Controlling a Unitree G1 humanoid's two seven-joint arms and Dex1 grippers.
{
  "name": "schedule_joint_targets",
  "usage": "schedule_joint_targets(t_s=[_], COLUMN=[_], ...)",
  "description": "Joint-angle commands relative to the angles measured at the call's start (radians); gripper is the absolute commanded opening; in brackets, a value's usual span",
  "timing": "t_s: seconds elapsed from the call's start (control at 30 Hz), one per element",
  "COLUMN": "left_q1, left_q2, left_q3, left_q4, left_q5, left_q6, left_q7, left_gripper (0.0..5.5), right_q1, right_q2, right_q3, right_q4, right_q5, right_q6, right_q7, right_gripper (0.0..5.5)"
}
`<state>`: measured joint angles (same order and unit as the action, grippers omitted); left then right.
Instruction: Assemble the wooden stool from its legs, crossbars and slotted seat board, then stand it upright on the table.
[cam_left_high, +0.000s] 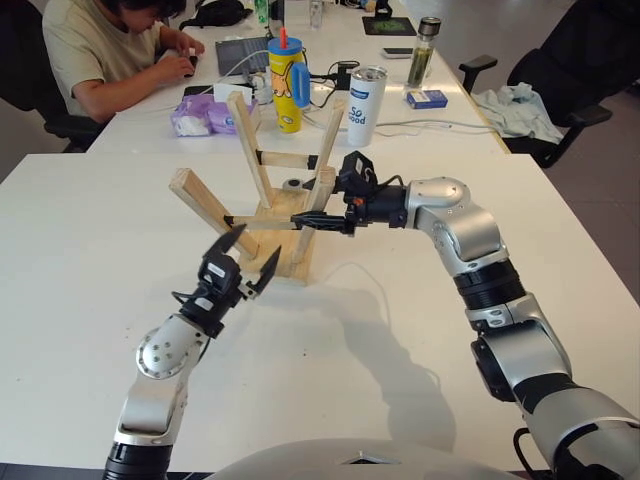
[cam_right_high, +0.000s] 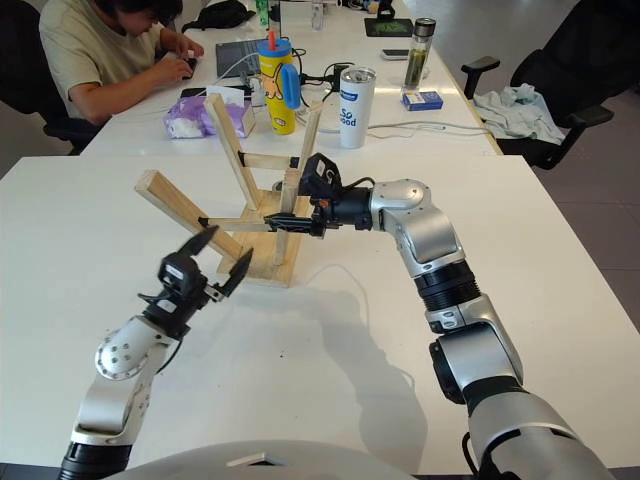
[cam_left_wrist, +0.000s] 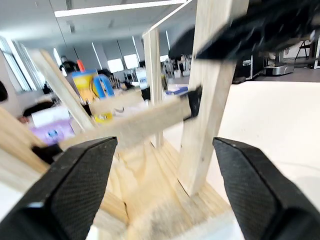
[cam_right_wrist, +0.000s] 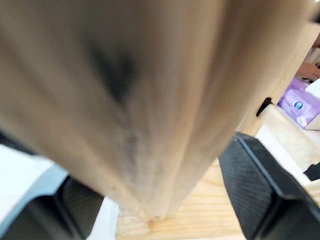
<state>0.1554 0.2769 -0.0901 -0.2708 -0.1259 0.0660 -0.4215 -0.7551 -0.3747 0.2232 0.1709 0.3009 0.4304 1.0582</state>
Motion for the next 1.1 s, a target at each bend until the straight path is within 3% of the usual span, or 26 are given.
schedule_joint_targets(t_s=[0.03, 0.2, 0.4, 0.5, 0.6, 0.7, 0.77, 0.83, 0.87, 0.93, 1.0, 1.1], left_q1=[-0.053, -0.055, -0.034, -0.024, -0.029, -0.045, -0.061, -0.073, -0.079, -0.093, -0.099, -0.096], left_q2=[-0.018, -0.042, -0.021, -0.007, -0.007, -0.008, -0.011, -0.016, -0.018, -0.021, -0.019, -0.019], left_q3=[-0.042, -0.059, -0.087, -0.105, -0.110, -0.116, -0.117, -0.120, -0.118, -0.114, -0.115, -0.113], left_q4=[0.121, 0.172, 0.203, 0.228, 0.243, 0.261, 0.274, 0.280, 0.279, 0.285, 0.291, 0.308], left_q5=[0.041, 0.065, 0.098, 0.120, 0.123, 0.125, 0.125, 0.122, 0.119, 0.114, 0.113, 0.112], left_q6=[0.104, 0.153, 0.204, 0.225, 0.238, 0.239, 0.241, 0.244, 0.247, 0.256, 0.267, 0.274], left_q7=[0.028, 0.066, 0.062, 0.056, 0.055, 0.052, 0.052, 0.052, 0.053, 0.053, 0.049, 0.047], left_gripper=[3.59, 3.59, 3.59, 3.59, 3.59, 3.59, 3.59, 3.59, 3.59, 3.59, 3.59, 3.59], right_q1=[0.050, 0.094, 0.045, -0.086, -0.215, -0.269, -0.201, -0.044, 0.070, 0.258, 0.296, 0.137], right_q2=[-0.065, -0.121, -0.135, -0.044, 0.074, 0.192, 0.278, 0.308, 0.272, 0.217, 0.214, 0.280], right_q3=[-0.022, -0.076, -0.321, -0.467, -0.542, -0.526, -0.432, -0.236, -0.068, 0.133, 0.130, -0.060], right_q4=[-0.077, -0.136, -0.233, -0.286, -0.288, -0.294, -0.280, -0.189, -0.126, -0.041, -0.031, -0.086], right_q5=[0.025, 0.079, 0.336, 0.541, 0.668, 0.655, 0.582, 0.438, 0.308, 0.173, 0.137, 0.215], right_q6=[0.067, 0.143, 0.315, 0.363, 0.331, 0.246, 0.239, 0.321, 0.316, 0.321, 0.278, 0.122], right_q7=[0.028, 0.041, -0.010, -0.154, -0.345, -0.504, -0.601, -0.692, -0.703, -0.686, -0.693, -0.680], right_gripper=[3.37, 3.37, 3.37, 3.37, 3.37, 3.37, 3.37, 3.37, 3.37, 3.37, 3.37, 3.37])
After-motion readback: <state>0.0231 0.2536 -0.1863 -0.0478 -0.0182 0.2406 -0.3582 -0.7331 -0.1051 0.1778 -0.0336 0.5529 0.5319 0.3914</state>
